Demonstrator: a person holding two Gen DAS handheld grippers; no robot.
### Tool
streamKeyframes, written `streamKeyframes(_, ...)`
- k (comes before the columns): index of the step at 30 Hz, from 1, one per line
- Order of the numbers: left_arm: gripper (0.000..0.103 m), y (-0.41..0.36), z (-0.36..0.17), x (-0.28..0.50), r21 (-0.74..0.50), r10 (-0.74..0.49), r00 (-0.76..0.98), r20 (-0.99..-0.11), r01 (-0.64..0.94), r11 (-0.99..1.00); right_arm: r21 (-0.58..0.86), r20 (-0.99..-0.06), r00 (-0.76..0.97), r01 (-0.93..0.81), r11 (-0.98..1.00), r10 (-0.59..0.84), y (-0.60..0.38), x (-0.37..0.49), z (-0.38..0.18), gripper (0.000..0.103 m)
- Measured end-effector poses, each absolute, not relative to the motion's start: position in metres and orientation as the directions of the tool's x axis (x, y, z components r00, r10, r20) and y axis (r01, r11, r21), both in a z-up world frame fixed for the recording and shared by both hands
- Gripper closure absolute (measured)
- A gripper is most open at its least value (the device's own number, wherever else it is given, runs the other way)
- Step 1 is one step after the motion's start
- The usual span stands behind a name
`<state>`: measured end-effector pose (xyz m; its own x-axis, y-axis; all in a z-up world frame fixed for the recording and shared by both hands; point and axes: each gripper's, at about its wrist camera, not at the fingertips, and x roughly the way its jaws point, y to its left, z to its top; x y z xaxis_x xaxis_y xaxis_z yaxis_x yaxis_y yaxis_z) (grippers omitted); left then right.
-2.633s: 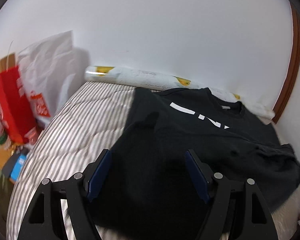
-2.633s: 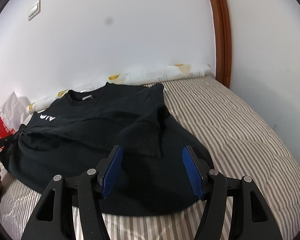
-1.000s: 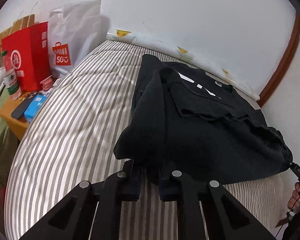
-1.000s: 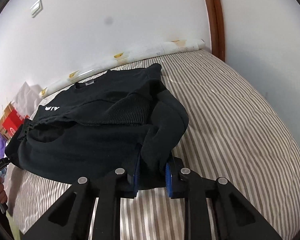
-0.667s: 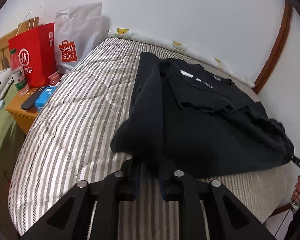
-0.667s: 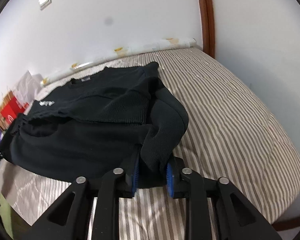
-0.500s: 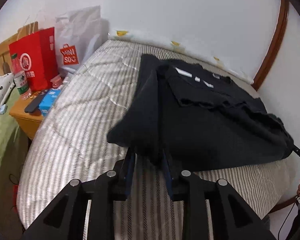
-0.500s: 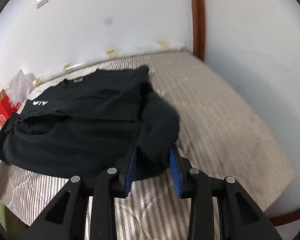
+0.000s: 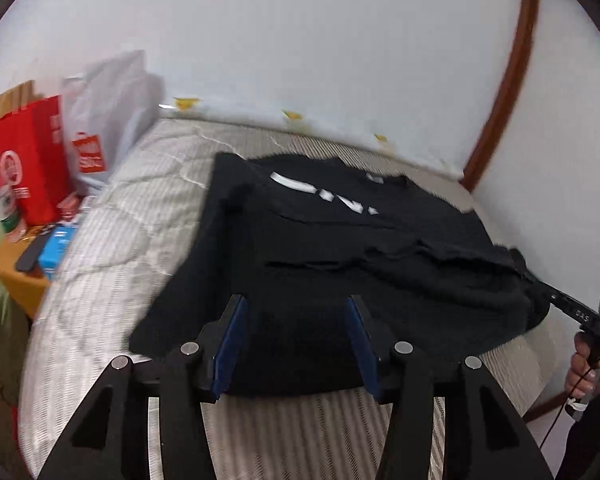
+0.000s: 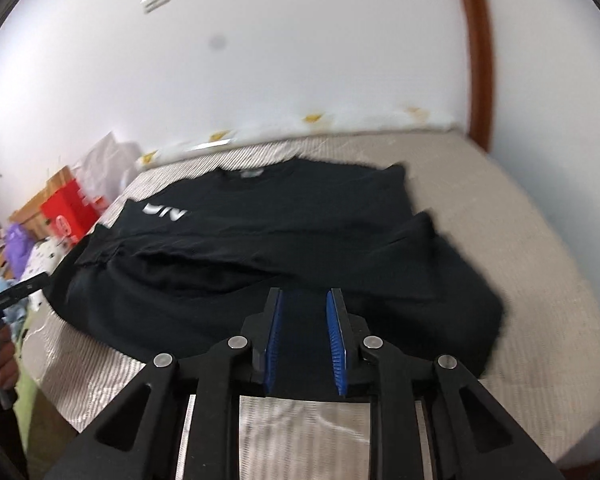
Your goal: Fold small clothes
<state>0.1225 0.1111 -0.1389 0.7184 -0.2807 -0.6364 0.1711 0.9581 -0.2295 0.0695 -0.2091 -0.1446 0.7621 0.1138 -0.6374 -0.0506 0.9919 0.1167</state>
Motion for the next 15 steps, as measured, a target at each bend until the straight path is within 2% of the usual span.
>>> streamKeyframes(6, 0.055, 0.086, -0.166, 0.156, -0.205, -0.267, 0.659, -0.703, 0.171, 0.964, 0.117, -0.688, 0.717, -0.041, 0.992, 0.111, -0.202, 0.086, -0.171, 0.081)
streamKeyframes(10, 0.05, 0.078, -0.165, 0.172, -0.169, -0.239, 0.68, -0.693, 0.169, 0.971, 0.144, -0.678, 0.725, -0.031, 0.989, 0.121, -0.206, 0.106, -0.166, 0.081)
streamKeyframes(15, 0.05, 0.079, -0.161, 0.202, -0.162, -0.214, 0.685, -0.696, 0.14, 0.977, 0.147, -0.688, 0.716, -0.019, 0.989, 0.116, -0.212, 0.141, -0.161, 0.081)
